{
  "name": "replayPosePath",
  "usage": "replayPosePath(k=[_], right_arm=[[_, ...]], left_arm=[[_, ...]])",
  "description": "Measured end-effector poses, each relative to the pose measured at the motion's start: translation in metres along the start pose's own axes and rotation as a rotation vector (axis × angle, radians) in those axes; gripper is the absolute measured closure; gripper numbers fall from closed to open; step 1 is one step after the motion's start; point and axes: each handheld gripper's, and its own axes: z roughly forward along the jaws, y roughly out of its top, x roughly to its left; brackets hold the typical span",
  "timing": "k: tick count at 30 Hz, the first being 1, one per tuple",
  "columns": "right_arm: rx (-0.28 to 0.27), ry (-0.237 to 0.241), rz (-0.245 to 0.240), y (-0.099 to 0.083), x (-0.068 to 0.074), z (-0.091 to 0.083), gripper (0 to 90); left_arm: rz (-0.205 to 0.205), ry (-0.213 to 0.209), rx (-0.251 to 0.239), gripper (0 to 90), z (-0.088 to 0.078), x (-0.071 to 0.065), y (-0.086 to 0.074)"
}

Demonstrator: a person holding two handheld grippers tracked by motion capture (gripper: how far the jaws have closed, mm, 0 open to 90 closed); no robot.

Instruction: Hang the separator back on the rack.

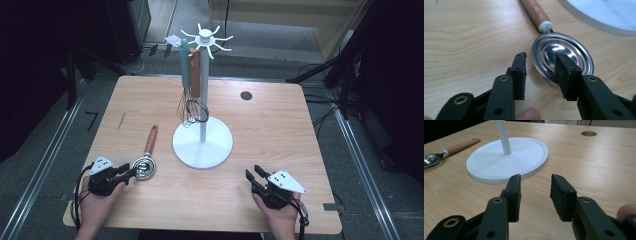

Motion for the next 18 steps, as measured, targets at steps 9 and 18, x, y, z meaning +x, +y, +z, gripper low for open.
replayPosePath(k=[9, 18], right_arm=[[0.002, -0.001, 0.021, -0.0005, -0.0032, 0.0062, 62.3], [-0.008, -0.004, 0.032, 0.0012, -0.0028, 0.0049, 62.6]], left_arm=[[-0.019, -0.013, 0.058, 61.5, 0.0074, 0.0007, 0.0035], [-0.040, -0.034, 0.081, 70.9, 0.0049, -0.0028, 0.0023]])
